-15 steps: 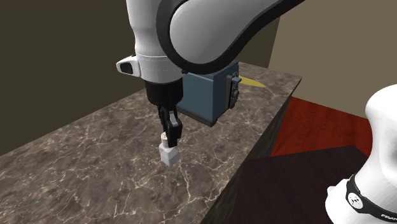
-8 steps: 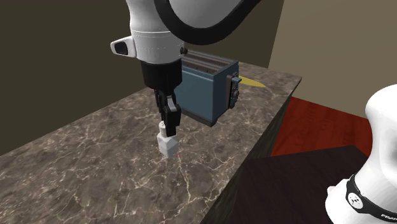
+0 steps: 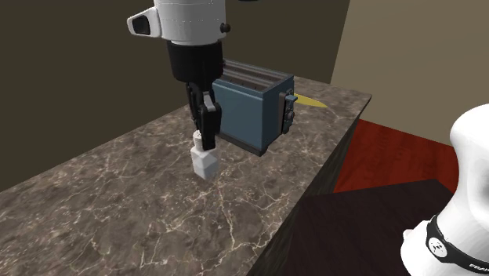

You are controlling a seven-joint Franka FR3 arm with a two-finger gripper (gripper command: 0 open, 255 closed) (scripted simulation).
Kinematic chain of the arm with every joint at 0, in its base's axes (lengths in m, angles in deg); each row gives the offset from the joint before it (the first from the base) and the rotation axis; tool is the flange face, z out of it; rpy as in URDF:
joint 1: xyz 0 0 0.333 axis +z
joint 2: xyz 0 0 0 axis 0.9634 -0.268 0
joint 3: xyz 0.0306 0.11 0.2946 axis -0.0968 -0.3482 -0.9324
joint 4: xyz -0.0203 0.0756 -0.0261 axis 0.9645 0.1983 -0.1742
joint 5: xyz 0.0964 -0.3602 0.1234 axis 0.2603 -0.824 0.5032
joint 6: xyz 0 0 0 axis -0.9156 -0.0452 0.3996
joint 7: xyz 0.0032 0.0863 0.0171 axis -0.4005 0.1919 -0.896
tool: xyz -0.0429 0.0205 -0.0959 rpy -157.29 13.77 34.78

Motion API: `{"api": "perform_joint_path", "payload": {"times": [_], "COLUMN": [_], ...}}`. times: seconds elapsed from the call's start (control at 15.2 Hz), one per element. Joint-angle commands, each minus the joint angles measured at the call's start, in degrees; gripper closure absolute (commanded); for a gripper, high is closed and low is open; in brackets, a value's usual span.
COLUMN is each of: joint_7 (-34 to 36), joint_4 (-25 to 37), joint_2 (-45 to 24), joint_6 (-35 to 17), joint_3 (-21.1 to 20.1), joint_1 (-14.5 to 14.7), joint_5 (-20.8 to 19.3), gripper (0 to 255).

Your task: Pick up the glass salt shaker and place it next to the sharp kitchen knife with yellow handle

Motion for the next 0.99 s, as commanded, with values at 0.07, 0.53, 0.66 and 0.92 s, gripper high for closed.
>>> {"api": "perform_joint_path", "payload": {"times": [0.07, 0.53, 0.66, 0.92], "joint_7": [0.1, 0.3, -2.2, -7.3], "joint_4": [1.8, 6.1, 5.3, 4.5], "joint_2": [0.4, 0.9, 1.7, 2.7], "joint_6": [2.2, 7.0, 7.0, 7.1], "joint_3": [-0.1, -0.2, 1.2, 4.2], "joint_1": [0.0, 0.1, -1.1, -3.5], "joint_5": [-0.1, -0.3, -0.7, -1.4], "gripper": [255, 255, 255, 255]}}
